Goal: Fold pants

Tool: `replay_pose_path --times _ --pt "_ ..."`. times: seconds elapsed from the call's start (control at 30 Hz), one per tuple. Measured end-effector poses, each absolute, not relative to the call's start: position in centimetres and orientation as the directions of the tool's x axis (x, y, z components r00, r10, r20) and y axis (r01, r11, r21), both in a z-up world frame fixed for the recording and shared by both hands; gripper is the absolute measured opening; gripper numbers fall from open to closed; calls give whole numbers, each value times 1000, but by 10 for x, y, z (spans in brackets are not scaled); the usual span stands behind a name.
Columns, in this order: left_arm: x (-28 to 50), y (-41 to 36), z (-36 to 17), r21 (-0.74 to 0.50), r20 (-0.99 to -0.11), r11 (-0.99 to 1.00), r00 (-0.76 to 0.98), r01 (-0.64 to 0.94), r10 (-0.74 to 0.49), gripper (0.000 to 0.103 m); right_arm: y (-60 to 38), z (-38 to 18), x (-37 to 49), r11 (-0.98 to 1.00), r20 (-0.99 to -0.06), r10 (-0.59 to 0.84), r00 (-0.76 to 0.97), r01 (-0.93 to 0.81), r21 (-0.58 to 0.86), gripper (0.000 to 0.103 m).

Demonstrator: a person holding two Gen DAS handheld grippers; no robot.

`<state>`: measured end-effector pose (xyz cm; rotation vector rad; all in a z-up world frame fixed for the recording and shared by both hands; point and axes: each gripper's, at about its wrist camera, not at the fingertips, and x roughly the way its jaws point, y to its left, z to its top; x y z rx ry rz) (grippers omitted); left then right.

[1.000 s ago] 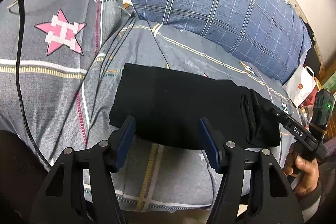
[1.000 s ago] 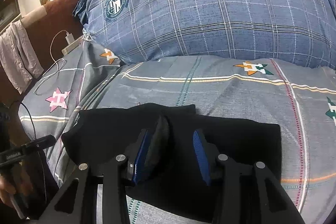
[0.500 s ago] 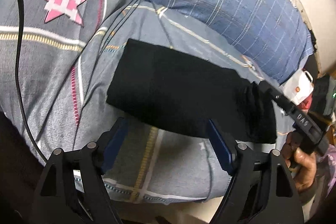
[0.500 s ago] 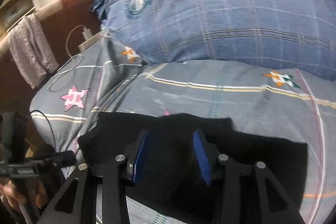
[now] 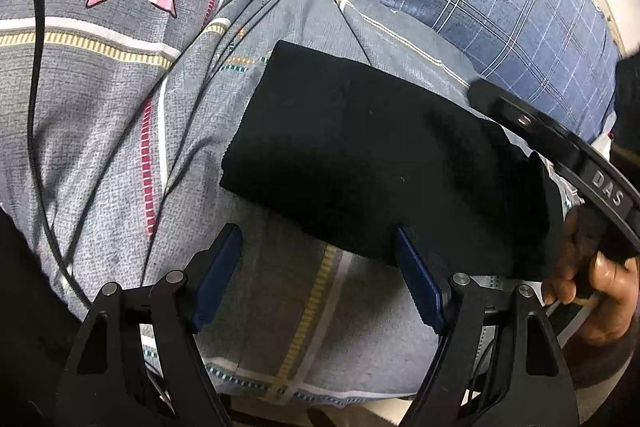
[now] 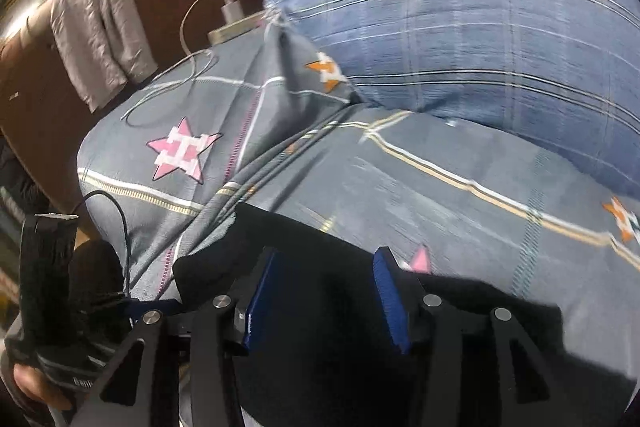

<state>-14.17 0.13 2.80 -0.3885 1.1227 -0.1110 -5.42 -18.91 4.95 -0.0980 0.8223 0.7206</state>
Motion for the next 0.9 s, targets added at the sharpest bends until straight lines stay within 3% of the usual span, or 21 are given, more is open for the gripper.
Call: replay_pose_path --times 0.2,0.27,0.53,0.6,0.63,0.67,0.73,0.8,0.87,0.9 --pt "-136 1 26 -370 -843 924 454 -101 -288 79 -151 44 -40 708 -726 552 410 -691 147 51" --pt "-135 2 25 -377 -838 921 460 -98 -294 81 -137 38 -32 675 -740 561 372 -722 149 57" --pt "-121 3 20 -446 -794 894 482 -47 -370 100 -95 -2 -2 587 -834 503 225 -798 138 61" --pt "-117 4 20 -466 -775 884 501 -41 -385 101 -97 -6 1 582 -818 535 210 -793 177 54" --pt "-116 6 20 -478 -765 877 509 -39 -394 101 -98 -4 0 568 -803 564 192 -797 208 39" --pt "-115 7 21 -492 -754 870 518 -38 -404 96 -101 -2 -1 567 -796 575 191 -794 219 33" --pt "-113 10 22 -518 -733 855 530 -30 -426 78 -106 4 -6 562 -775 599 200 -795 229 24" --pt "-111 9 22 -513 -737 858 526 -27 -424 55 -109 6 -8 562 -766 609 208 -795 231 22" --pt "-111 10 24 -501 -742 865 525 -23 -416 39 -112 10 -12 568 -755 617 223 -790 231 20" --pt "-110 11 27 -505 -736 863 532 -21 -418 38 -113 13 -13 570 -746 625 231 -787 234 20"
